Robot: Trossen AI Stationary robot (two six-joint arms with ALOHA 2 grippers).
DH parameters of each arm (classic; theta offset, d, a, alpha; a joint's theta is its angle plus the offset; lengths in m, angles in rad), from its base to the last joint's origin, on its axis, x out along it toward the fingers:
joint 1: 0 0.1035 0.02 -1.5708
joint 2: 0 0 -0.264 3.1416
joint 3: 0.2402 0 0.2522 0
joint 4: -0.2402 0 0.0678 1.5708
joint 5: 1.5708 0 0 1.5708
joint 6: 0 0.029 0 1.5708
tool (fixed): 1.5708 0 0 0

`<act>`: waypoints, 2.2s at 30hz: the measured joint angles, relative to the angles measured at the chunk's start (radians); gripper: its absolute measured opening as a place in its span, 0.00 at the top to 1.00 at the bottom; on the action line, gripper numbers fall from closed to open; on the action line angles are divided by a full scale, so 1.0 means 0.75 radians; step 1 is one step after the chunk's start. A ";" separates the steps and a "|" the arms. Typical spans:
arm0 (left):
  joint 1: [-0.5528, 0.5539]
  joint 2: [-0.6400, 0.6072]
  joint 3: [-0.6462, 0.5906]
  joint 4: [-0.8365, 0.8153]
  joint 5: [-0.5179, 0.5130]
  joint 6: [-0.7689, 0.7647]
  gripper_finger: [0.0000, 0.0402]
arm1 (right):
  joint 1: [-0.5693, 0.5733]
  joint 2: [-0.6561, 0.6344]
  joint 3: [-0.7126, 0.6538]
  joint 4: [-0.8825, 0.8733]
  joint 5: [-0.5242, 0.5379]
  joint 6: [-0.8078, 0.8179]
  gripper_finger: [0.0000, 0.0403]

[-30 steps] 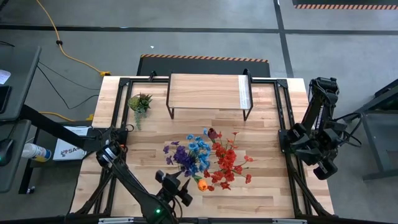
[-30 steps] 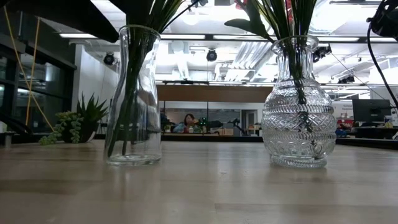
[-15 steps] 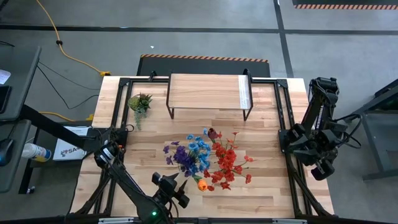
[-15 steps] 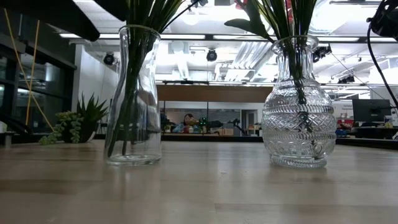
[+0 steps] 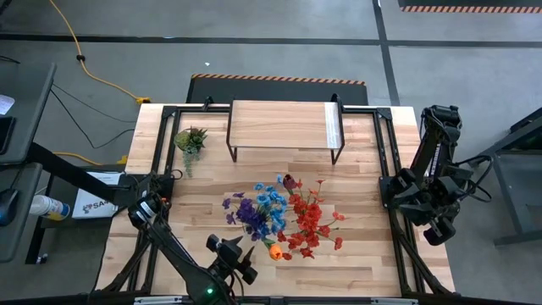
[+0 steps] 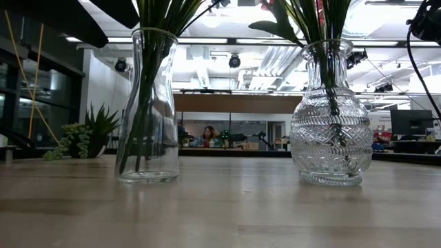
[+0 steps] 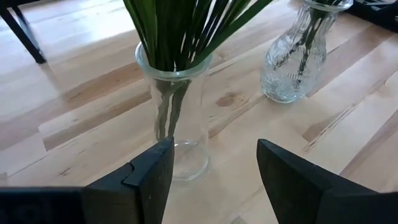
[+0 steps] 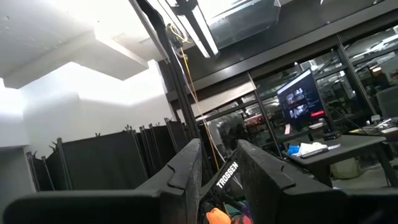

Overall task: Pick and place flowers into a vace then onto a shelf
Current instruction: Put the left transparent flower vase with the flowers on the shelf

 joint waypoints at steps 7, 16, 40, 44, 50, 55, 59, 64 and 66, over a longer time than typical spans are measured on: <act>0.009 0.000 -0.001 0.010 -0.075 0.018 0.35 | 0.000 0.000 0.000 -0.014 -0.001 0.066 0.77; 0.008 0.000 -0.001 0.085 -0.135 0.106 0.24 | 0.000 0.000 0.000 -0.022 -0.001 0.078 0.77; 0.009 0.001 -0.001 0.098 -0.043 0.070 0.04 | 0.000 0.000 0.000 -0.024 -0.006 0.078 0.77; 0.009 0.001 -0.001 0.097 -0.041 0.070 0.03 | 0.000 0.000 0.000 -0.024 -0.006 0.078 0.77; 0.018 0.001 -0.001 0.093 -0.040 0.144 0.04 | 0.000 0.000 0.000 -0.024 -0.008 0.078 0.77; 0.048 0.001 -0.001 0.083 -0.034 0.201 0.05 | 0.001 0.000 0.000 -0.024 -0.025 0.078 0.77; 0.080 0.001 -0.001 0.061 0.010 0.207 0.05 | 0.001 0.000 0.000 -0.024 -0.034 0.079 0.77; 0.100 0.001 -0.001 0.018 0.035 0.208 0.05 | 0.001 0.000 0.000 -0.024 -0.053 0.079 0.77; 0.099 0.001 -0.001 -0.001 0.033 0.203 0.05 | 0.001 0.000 0.000 -0.024 -0.055 0.079 0.77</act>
